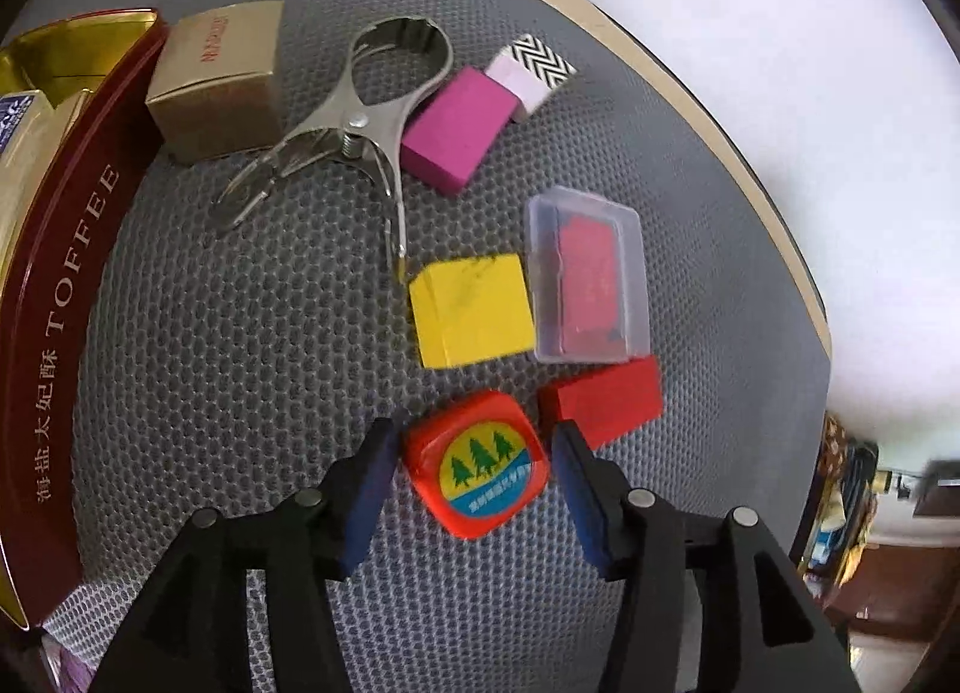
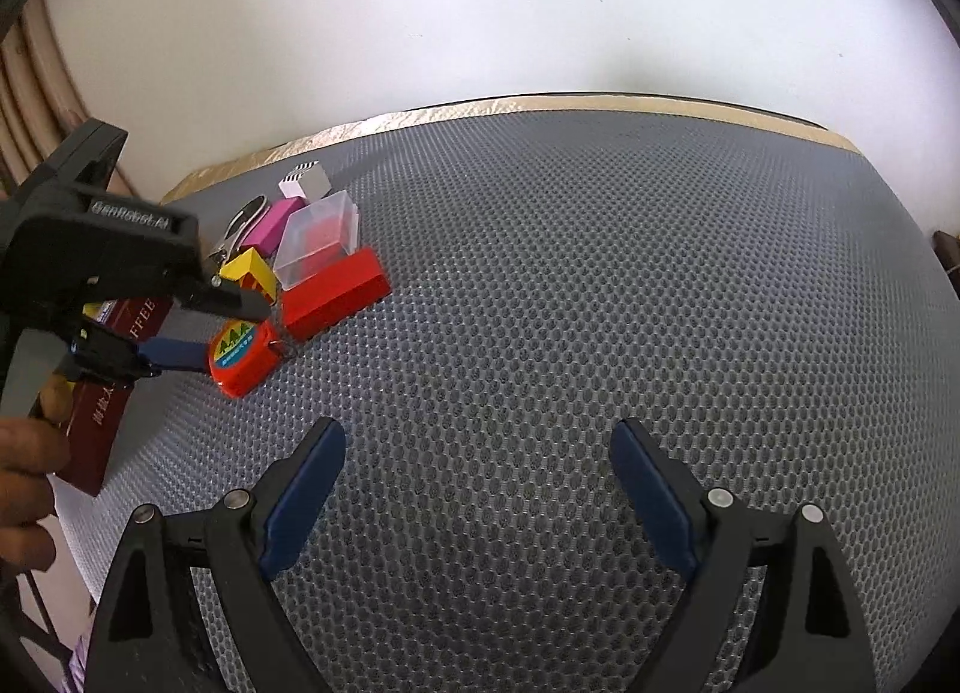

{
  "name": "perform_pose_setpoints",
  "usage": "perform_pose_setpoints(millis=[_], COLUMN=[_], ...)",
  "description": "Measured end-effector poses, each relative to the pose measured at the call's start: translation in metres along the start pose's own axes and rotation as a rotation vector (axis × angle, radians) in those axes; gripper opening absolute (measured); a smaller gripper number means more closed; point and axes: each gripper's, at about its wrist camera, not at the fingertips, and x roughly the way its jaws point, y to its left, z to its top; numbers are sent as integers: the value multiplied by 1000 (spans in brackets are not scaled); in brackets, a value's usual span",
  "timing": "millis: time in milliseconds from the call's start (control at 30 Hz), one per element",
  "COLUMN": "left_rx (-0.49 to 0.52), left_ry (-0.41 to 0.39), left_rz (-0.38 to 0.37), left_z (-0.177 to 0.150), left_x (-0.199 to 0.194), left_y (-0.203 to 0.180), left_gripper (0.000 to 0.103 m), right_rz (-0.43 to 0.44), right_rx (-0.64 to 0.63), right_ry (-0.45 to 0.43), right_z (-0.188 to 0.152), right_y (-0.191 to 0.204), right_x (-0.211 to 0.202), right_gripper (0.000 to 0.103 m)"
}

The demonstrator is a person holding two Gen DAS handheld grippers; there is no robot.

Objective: Organize rigid objects

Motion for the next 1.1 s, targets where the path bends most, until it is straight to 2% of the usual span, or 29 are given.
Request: perform_pose_setpoints(millis=[133,300,333,433,467,500,567,600,633,700,767,867,967,1033,1100], left_rx=[125,161,159,151,168,204,233,214,196,167,158,119,167,240,327], left_ry=[15,16,17,15,13,14,38,59,64,86,99,99,76,72,53], left_rz=[86,64,56,15,17,38,35,-10,-18,-31,-18,-50,-46,-64,-52], left_z=[4,-2,-4,-3,-3,-5,-6,-5,-7,-6,-4,-1,10,9,8], left_x=[3,6,3,-12,-18,-22,-19,-16,-13,-8,-7,-6,-17,-25,-29], left_y=[-15,-20,-15,4,5,7,13,19,15,16,26,25,30,23,10], left_gripper=[56,54,50,27,7,0,0,0,1,8,31,33,35,36,39], right_rz=[-6,-10,-11,-12,-11,-11,-18,-18,-26,-39,-53,-60,-50,-43,-43], right_rx=[0,6,7,15,18,22,22,13,3,-14,-32,-38,-27,-21,-19], right_ry=[4,5,3,3,3,1,7,20,24,24,27,26,23,19,17], right_z=[1,3,3,4,3,3,3,3,3,2,2,2,2,2,1], right_y=[1,1,1,-1,-2,-3,-4,-2,0,4,9,10,8,6,4], right_x=[3,5,5,6,5,4,4,6,7,7,10,11,10,8,5], right_gripper=[89,93,94,94,94,94,94,94,94,94,94,94,94,94,94])
